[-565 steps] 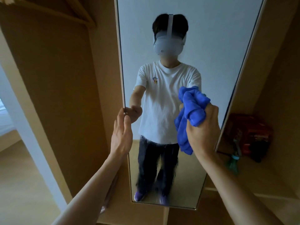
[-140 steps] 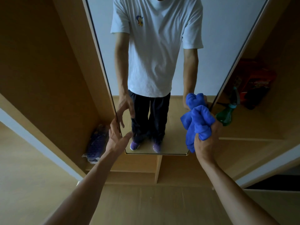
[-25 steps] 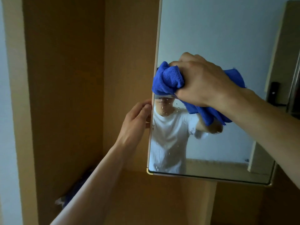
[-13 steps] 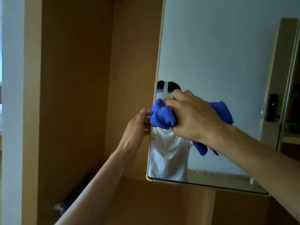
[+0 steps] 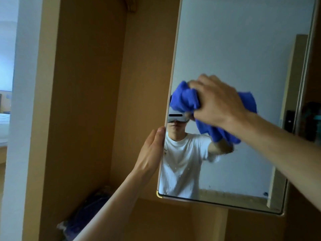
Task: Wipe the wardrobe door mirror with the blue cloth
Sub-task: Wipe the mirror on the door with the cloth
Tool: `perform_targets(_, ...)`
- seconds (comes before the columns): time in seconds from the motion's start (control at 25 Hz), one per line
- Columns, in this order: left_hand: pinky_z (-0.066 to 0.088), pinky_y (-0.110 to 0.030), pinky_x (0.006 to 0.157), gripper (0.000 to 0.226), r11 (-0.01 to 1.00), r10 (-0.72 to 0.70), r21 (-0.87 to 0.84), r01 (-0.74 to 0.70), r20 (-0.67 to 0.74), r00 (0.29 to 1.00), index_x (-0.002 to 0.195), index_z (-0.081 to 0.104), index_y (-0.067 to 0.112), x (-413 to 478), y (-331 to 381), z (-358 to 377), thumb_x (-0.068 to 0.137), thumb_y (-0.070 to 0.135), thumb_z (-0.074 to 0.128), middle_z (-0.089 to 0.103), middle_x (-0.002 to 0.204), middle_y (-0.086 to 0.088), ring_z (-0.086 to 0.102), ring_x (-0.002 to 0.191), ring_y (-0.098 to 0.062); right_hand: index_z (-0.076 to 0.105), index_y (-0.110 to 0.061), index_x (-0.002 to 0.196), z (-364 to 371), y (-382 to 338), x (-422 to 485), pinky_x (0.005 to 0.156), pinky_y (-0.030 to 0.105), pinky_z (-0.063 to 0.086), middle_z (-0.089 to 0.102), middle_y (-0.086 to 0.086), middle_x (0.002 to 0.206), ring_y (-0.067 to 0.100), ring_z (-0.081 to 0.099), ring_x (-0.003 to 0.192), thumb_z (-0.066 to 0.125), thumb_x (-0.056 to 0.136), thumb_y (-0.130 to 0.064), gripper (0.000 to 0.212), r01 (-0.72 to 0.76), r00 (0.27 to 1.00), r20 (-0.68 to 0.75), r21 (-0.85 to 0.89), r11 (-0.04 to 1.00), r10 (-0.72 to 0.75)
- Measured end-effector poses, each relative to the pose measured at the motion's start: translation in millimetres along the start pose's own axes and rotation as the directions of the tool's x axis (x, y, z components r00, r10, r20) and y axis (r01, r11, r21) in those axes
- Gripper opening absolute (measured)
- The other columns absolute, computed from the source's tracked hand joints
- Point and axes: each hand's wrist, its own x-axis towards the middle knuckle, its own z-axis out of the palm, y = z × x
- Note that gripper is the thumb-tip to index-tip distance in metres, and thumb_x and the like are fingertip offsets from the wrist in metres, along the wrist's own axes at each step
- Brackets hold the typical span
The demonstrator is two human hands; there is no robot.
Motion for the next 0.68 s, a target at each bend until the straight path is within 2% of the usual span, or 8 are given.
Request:
perform_targets(0.16,0.052,-0.038,0.096,0.041,1.0,0.0,0.021,0.001,-0.029,1.0,0.091,0.065,0.06,-3.3,8.4,1.6,0.106,0.056,0.028,0.072,0.097,0.02,0.065,0.102,-0.006,0.051,-0.017,0.11,-22.4,22.6,42.6,0.065,0.038,0.033,0.052,0.001,0.097,0.031,0.054,0.096,0.065,0.076,-0.015,0.036,-0.019,0.997,-0.076,-0.069,0.997,0.014)
perform_targets(0.28,0.053,-0.037,0.092,0.036,1.0,0.005,0.021,-0.005,-0.038,0.999,0.097,0.064,0.049,-2.9,11.8,1.7,0.106,0.056,0.03,0.072,0.096,0.015,0.067,0.096,-0.005,0.049,-0.018,0.1,-15.8,21.4,23.2,0.066,0.036,0.03,0.048,-0.002,0.094,0.029,0.052,0.092,0.066,0.073,-0.013,0.033,0.116,0.992,-0.035,-0.041,0.992,-0.117)
perform_targets(0.36,0.054,-0.035,0.086,0.035,1.0,0.01,0.024,-0.009,-0.057,0.998,0.095,0.065,0.043,-2.8,13.8,2.3,0.105,0.054,0.034,0.073,0.092,0.012,0.069,0.091,-0.007,0.054,-0.017,0.102,-6.3,17.7,-3.3,0.068,0.036,0.033,0.052,-0.002,0.096,0.027,0.052,0.09,0.066,0.069,-0.015,0.036,0.18,0.984,0.018,-0.023,0.983,-0.179)
perform_targets(0.44,0.054,-0.042,0.087,0.035,0.999,0.016,0.038,-0.013,-0.077,0.997,0.095,0.065,0.035,-4.0,13.2,5.5,0.105,0.053,0.037,0.071,0.095,0.004,0.067,0.094,-0.018,0.058,-0.017,0.111,6.4,14.0,-35.5,0.072,0.037,0.039,0.058,-0.001,0.103,0.026,0.052,0.092,0.065,0.066,-0.018,0.045,0.198,0.978,0.067,-0.009,0.98,-0.197)
perform_targets(0.52,0.053,-0.049,0.09,0.033,0.998,0.022,0.061,-0.016,-0.099,0.995,0.098,0.064,0.031,-6.3,10.4,10.2,0.104,0.052,0.04,0.068,0.099,-0.001,0.065,0.096,-0.023,0.058,-0.018,0.114,20.6,9.8,-71.0,0.075,0.029,0.033,0.059,-0.002,0.106,0.022,0.051,0.092,0.063,0.068,-0.015,0.047,0.214,0.974,0.082,-0.01,0.977,-0.212)
perform_targets(0.6,0.053,-0.052,0.095,0.023,0.997,0.034,0.078,-0.025,-0.116,0.993,0.103,0.062,0.036,-7.8,7.8,13.8,0.103,0.05,0.043,0.067,0.106,0.002,0.063,0.102,-0.021,0.056,-0.021,0.113,31.6,5.6,-99.9,0.077,0.026,0.028,0.059,-0.003,0.106,0.019,0.049,0.091,0.053,0.074,-0.018,0.04,0.245,0.966,0.094,-0.015,0.969,-0.243)
perform_targets(0.68,0.052,-0.05,0.098,0.012,0.994,0.045,0.103,-0.032,-0.128,0.991,0.105,0.057,0.043,-9.5,7.0,16.5,0.102,0.05,0.048,0.064,0.113,0.006,0.061,0.108,-0.018,0.055,-0.02,0.115,35.2,7.4,-114.4,0.079,0.03,0.036,0.059,-0.002,0.109,0.02,0.049,0.091,0.041,0.077,-0.021,0.041,0.265,0.957,0.118,0.004,0.964,-0.263)
